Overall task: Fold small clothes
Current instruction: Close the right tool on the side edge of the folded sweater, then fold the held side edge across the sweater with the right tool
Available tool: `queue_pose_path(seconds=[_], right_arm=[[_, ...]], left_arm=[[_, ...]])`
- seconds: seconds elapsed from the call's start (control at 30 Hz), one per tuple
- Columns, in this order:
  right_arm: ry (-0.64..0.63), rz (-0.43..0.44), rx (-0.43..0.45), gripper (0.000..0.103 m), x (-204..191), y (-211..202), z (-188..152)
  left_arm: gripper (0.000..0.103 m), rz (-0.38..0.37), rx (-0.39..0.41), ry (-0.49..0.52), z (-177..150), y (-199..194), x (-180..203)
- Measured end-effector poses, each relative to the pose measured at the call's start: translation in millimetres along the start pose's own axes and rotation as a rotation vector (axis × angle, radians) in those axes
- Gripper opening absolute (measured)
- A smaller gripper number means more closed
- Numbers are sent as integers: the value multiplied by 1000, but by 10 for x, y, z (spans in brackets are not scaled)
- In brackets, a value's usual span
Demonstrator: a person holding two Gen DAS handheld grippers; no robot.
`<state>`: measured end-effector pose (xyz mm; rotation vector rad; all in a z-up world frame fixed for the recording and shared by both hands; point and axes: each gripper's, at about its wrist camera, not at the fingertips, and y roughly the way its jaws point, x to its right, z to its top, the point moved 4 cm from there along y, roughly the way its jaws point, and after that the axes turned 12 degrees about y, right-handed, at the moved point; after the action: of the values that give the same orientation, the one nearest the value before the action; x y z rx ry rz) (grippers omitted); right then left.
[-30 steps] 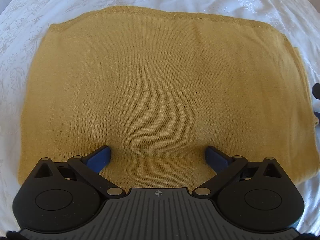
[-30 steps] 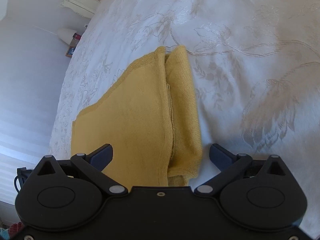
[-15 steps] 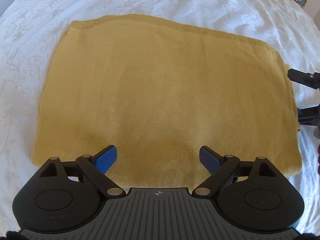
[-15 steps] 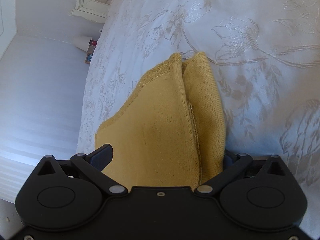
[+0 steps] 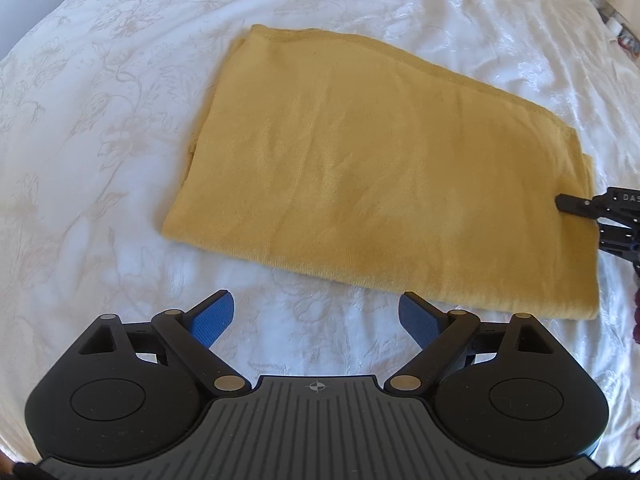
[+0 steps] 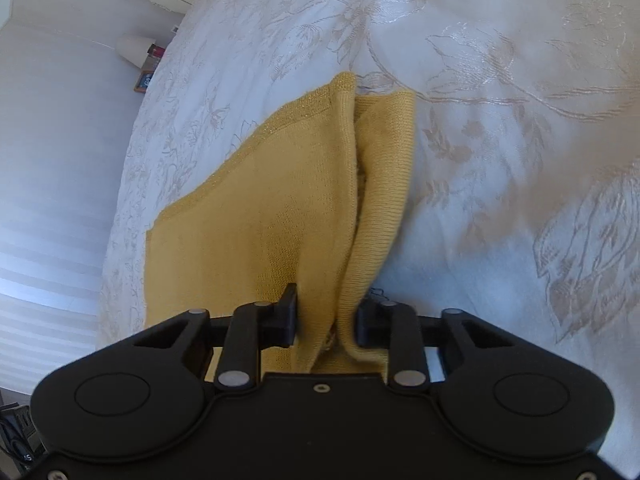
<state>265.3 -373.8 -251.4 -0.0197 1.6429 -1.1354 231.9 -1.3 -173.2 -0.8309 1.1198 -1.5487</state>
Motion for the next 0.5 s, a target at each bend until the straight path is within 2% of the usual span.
queue_pose_path(seconds=[0.23, 0.5], right_arm=[[-49, -104, 75, 31, -392, -102, -142], [-117, -103, 89, 29, -1195, -83, -397]], left_arm=[[90, -34, 24, 35, -34, -30, -209], [90, -60, 83, 123, 13, -61, -586]])
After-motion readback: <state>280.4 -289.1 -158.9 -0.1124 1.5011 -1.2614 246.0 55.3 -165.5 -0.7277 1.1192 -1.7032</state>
